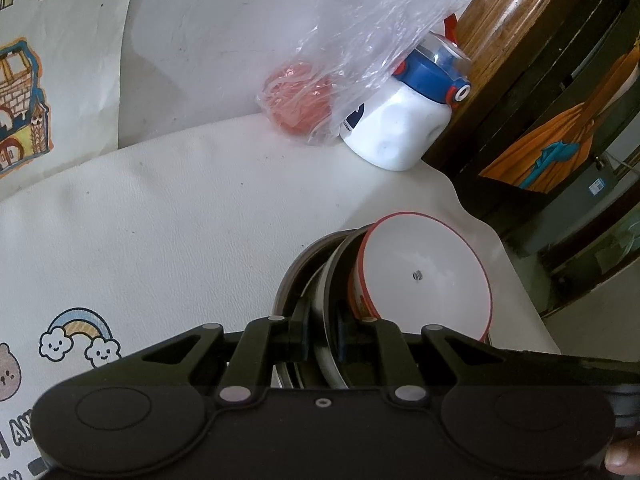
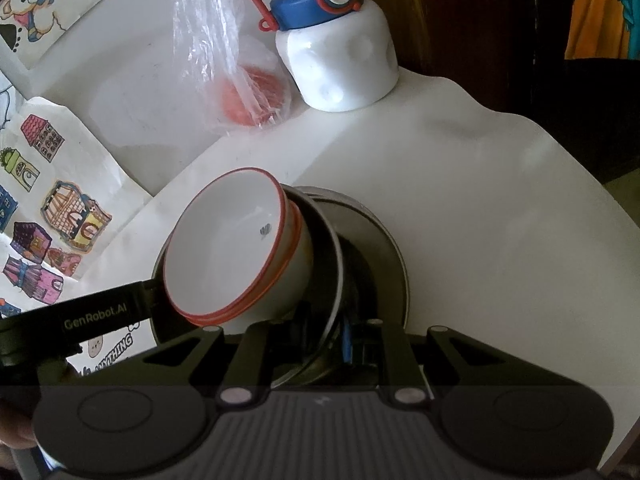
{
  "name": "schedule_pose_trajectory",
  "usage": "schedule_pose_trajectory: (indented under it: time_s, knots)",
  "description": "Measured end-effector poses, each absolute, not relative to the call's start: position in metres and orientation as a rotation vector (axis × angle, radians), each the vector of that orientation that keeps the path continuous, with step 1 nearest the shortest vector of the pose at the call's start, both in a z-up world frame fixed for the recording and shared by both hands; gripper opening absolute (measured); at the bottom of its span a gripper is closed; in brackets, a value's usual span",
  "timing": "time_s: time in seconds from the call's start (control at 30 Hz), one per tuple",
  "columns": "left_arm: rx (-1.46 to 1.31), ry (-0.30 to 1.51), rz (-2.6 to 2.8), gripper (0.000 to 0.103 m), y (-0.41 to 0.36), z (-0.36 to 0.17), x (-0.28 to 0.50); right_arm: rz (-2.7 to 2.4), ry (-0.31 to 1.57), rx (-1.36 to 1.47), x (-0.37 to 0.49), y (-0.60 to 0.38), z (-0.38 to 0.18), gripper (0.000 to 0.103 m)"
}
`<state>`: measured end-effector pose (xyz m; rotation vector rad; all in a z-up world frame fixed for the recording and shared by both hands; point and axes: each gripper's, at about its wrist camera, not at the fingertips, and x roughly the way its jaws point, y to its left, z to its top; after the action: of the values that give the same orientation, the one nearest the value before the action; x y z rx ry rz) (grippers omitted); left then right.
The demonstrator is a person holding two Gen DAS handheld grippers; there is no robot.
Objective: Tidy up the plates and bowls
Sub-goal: 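Lower the bowl stack into the shallow steel plate with both grippers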
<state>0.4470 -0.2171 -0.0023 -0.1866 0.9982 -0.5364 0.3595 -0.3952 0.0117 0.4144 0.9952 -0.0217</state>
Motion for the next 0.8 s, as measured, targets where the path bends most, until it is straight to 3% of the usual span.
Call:
schedule_pose_trajectory:
  time_s: [0.8]
  knots:
    - [-0.218,1.024,-0.525,0.013,-0.209,0.000,0.442,-0.054,0.962,0.298,0.344,-0.380,0.019,0.026]
